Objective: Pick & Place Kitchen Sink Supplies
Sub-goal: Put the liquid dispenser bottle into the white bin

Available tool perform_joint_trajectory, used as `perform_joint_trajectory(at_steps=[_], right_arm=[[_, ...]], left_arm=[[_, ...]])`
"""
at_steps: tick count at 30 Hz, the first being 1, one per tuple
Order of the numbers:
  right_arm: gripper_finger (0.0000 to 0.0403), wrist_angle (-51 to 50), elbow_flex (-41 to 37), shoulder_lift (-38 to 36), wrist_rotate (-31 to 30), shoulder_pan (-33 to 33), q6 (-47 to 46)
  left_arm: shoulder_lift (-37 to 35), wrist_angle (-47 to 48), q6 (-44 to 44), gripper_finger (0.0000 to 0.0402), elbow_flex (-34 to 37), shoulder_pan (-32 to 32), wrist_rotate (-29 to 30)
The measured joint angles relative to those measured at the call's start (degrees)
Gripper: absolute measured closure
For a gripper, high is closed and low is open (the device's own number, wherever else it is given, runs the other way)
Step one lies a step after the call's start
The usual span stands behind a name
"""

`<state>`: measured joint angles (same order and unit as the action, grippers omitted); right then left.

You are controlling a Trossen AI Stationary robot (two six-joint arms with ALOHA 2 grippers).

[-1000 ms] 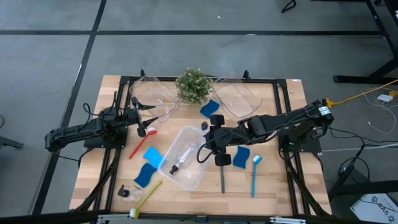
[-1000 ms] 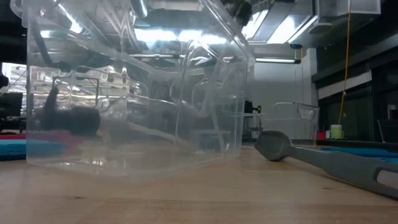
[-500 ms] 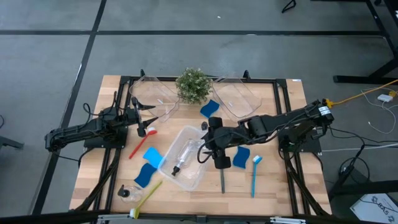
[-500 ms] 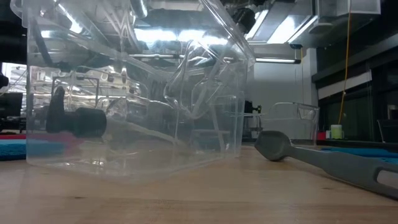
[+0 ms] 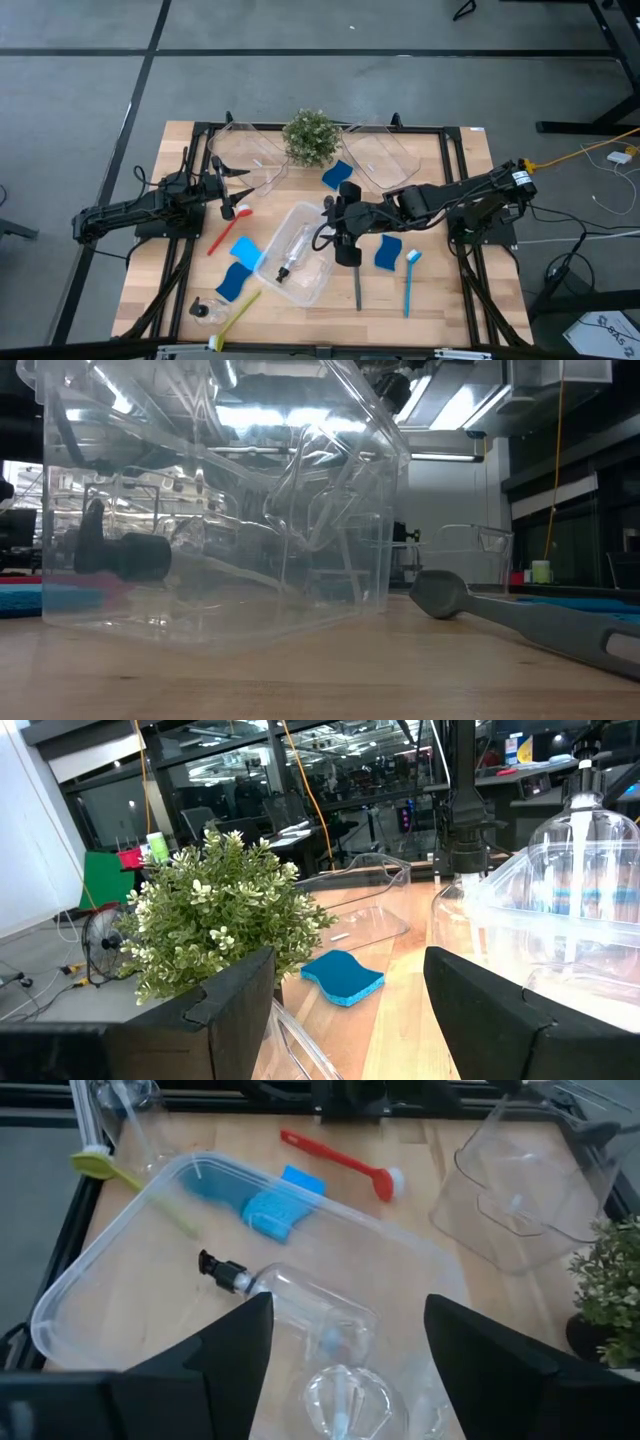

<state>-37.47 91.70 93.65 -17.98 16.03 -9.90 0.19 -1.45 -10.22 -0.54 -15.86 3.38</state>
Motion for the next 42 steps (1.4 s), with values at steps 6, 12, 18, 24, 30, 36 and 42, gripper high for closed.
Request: perform_joint_trajectory(at_steps=[6, 12, 18, 24, 30, 36, 42], right_arm=[[0.0144, -1.2, 2.5, 0.0, 0.1, 0.0, 4.8], [0.0168, -13.3, 13.7, 0.0, 0.1, 0.0, 7.6], [0.0267, -24.8, 20.5, 0.0, 0.0, 0.0, 7.4], [0.0391, -30.8, 20.6, 0.0, -0.6, 0.0, 7.2], [0.0398, -40.4, 20.6, -0.6, -9.8, -0.5, 1.6], [0.0399, -45.5, 17.9, -2.4, -6.2, -2.6, 0.3], [0.0400, -40.1, 6.5, -11.3, 2.0, -5.1, 1.5]], left_arm=[[0.0, 0.0, 0.0, 0.0151, 0.0, 0.0, 0.0], [0.0, 0.0, 0.0, 0.0151, 0.0, 0.0, 0.0], [0.0, 0.0, 0.0, 0.0151, 0.0, 0.0, 0.0], [0.0, 0.0, 0.0, 0.0151, 0.0, 0.0, 0.0], [0.0, 0.0, 0.0, 0.0151, 0.0, 0.0, 0.0], [0.0, 0.0, 0.0, 0.0151, 0.0, 0.0, 0.0], [0.0, 0.0, 0.0, 0.0151, 0.0, 0.0, 0.0]])
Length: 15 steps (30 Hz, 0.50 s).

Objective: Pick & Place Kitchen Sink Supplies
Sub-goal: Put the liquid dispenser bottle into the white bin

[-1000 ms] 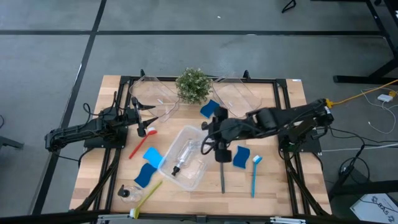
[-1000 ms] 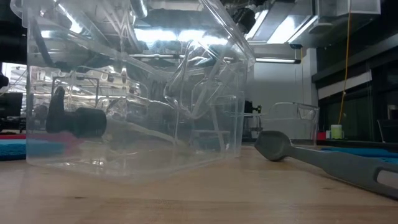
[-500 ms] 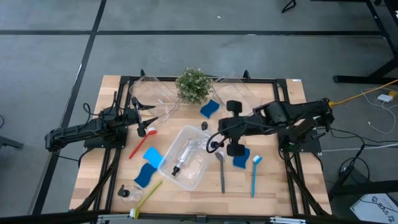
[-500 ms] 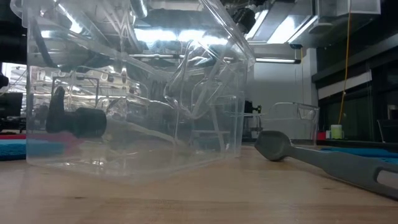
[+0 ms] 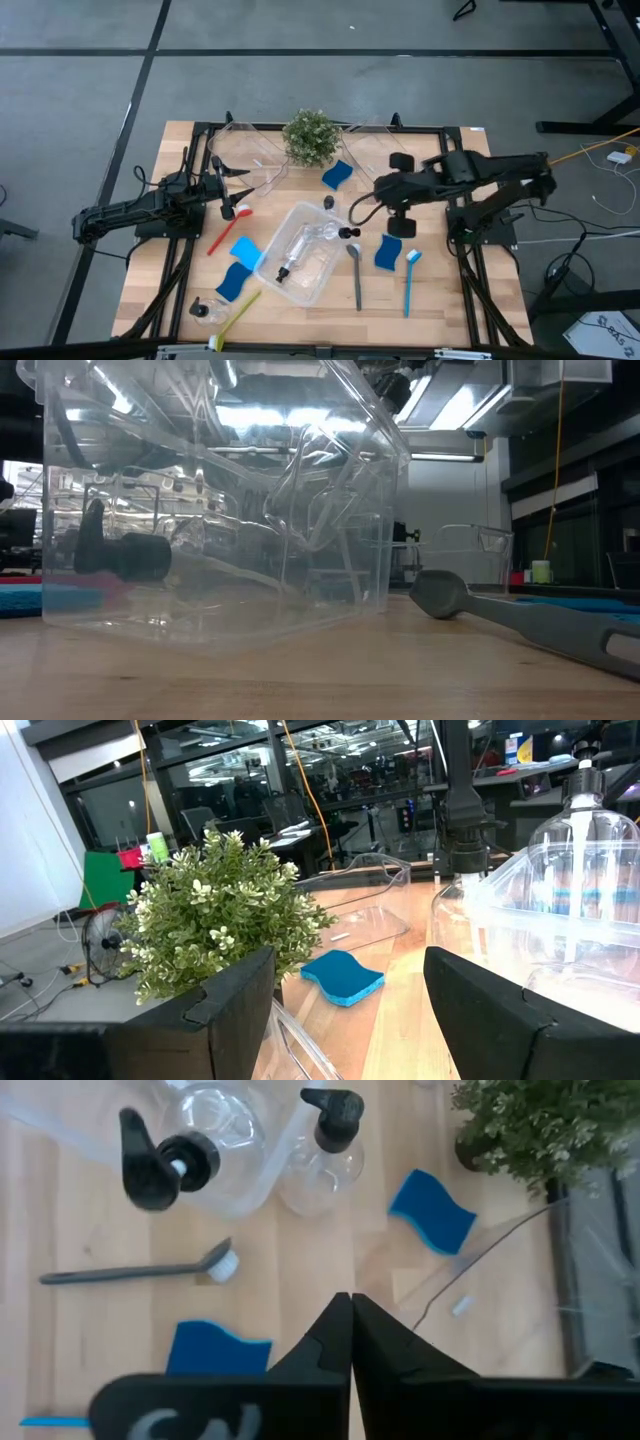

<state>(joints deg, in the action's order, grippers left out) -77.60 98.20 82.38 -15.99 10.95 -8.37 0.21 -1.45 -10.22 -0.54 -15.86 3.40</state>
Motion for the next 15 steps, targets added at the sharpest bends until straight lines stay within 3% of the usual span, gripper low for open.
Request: perform_joint_trajectory(at_steps=[9, 15], right_arm=[[0.0401, 21.1, -26.3, -18.2, 1.1, -0.2, -1.9], [0.0401, 43.5, -43.1, -24.9, 1.0, -0.2, -3.0]], left_arm=[[0.0, 0.0, 0.0, 0.0151, 0.0, 0.0, 0.0], [0.0, 0.0, 0.0, 0.0151, 0.0, 0.0, 0.0]])
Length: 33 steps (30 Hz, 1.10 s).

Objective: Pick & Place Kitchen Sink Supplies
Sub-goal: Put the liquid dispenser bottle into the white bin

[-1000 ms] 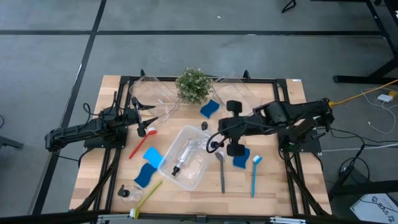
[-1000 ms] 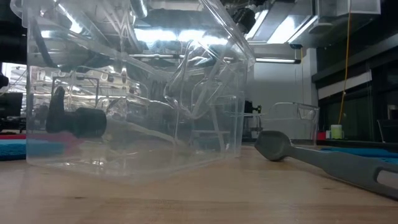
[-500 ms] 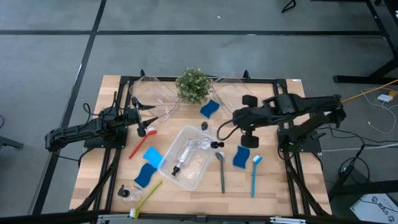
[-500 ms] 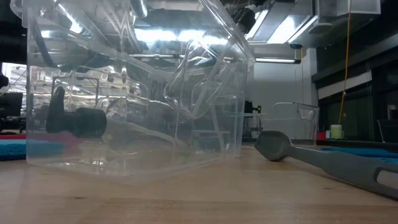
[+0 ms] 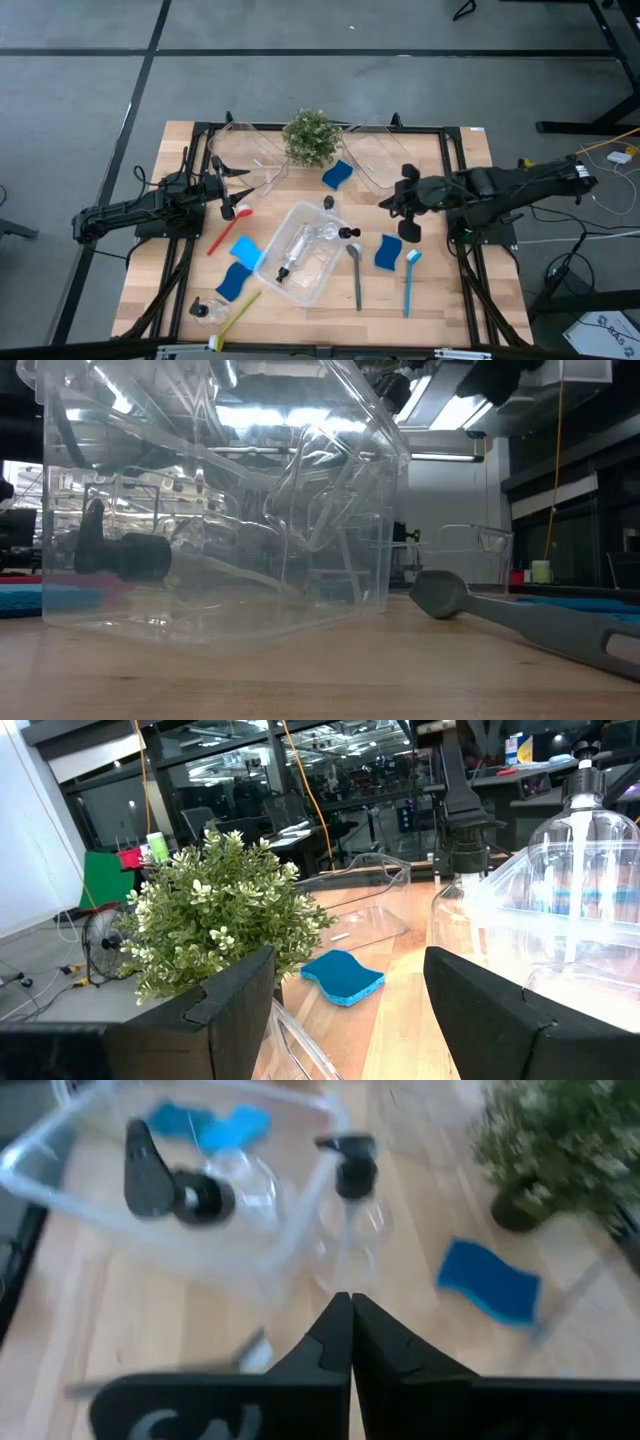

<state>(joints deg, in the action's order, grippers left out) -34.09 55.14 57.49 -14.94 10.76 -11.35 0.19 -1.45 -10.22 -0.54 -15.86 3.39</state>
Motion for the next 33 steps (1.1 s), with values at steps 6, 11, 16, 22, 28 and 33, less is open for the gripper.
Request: perform_joint_trajectory(at_steps=[6, 11, 16, 22, 28, 33], right_arm=[[0.0401, 20.7, -10.0, 1.9, 0.0, 0.0, 1.3], [0.0401, 29.0, -12.0, 5.7, 1.8, 0.4, 1.2], [0.0401, 37.5, -12.0, 9.6, 10.4, 2.5, -1.9], [0.0401, 49.0, -12.0, 14.7, 16.2, 6.7, -3.8], [0.0401, 56.9, -9.4, 20.2, 19.4, 9.2, -2.5], [0.0401, 53.5, -2.9, 27.0, 22.4, 10.3, 0.8]], left_arm=[[0.0, 0.0, 0.0, 0.0151, 0.0, 0.0, 0.0], [0.0, 0.0, 0.0, 0.0151, 0.0, 0.0, 0.0], [0.0, 0.0, 0.0, 0.0151, 0.0, 0.0, 0.0], [0.0, 0.0, 0.0, 0.0151, 0.0, 0.0, 0.0], [0.0, 0.0, 0.0, 0.0151, 0.0, 0.0, 0.0], [0.0, 0.0, 0.0, 0.0151, 0.0, 0.0, 0.0]])
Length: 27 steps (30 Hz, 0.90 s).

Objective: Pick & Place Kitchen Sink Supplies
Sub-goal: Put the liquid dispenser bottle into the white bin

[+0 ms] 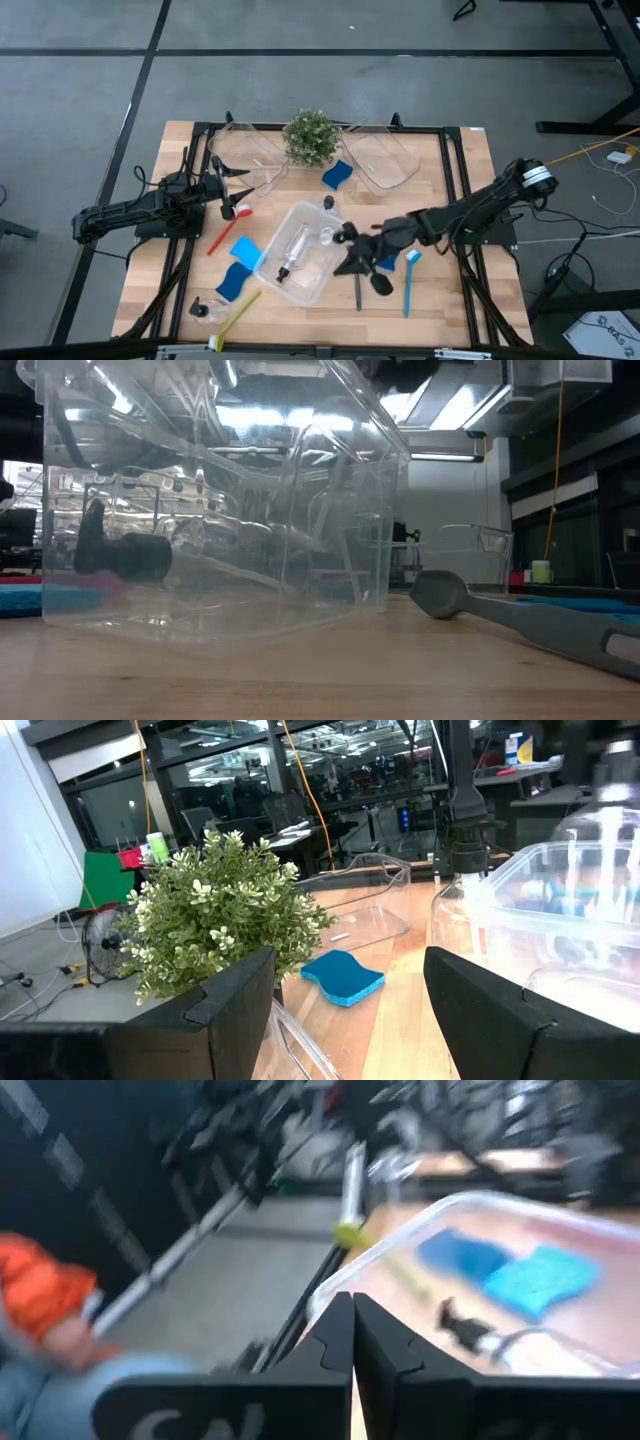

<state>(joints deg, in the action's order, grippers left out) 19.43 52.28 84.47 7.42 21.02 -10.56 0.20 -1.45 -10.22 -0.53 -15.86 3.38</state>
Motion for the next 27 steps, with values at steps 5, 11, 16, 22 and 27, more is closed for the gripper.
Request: perform_joint_trajectory(at_steps=[5, 11, 16, 22, 27], right_arm=[[0.0401, -12.7, 6.4, -0.9, 1.1, 0.8, 2.9], [0.0401, -29.3, 10.2, -7.4, -0.3, 2.8, 5.0], [0.0401, -40.5, 9.9, -13.9, -17.6, 3.8, 4.4], [0.0401, -40.9, 2.7, -19.4, -28.3, 3.5, 1.9], [0.0401, -28.7, -6.4, -21.2, -33.8, 1.5, 2.0]], left_arm=[[0.0, 0.0, 0.0, 0.0151, 0.0, 0.0, 0.0], [0.0, 0.2, 0.0, 0.0151, 0.0, 0.0, 0.0], [0.0, 0.0, 0.0, 0.0151, 0.0, 0.0, 0.0], [0.0, 0.0, 0.0, 0.0151, 0.0, 0.0, 0.0], [0.0, 0.0, 0.0, 0.0151, 0.0, 0.0, 0.0]])
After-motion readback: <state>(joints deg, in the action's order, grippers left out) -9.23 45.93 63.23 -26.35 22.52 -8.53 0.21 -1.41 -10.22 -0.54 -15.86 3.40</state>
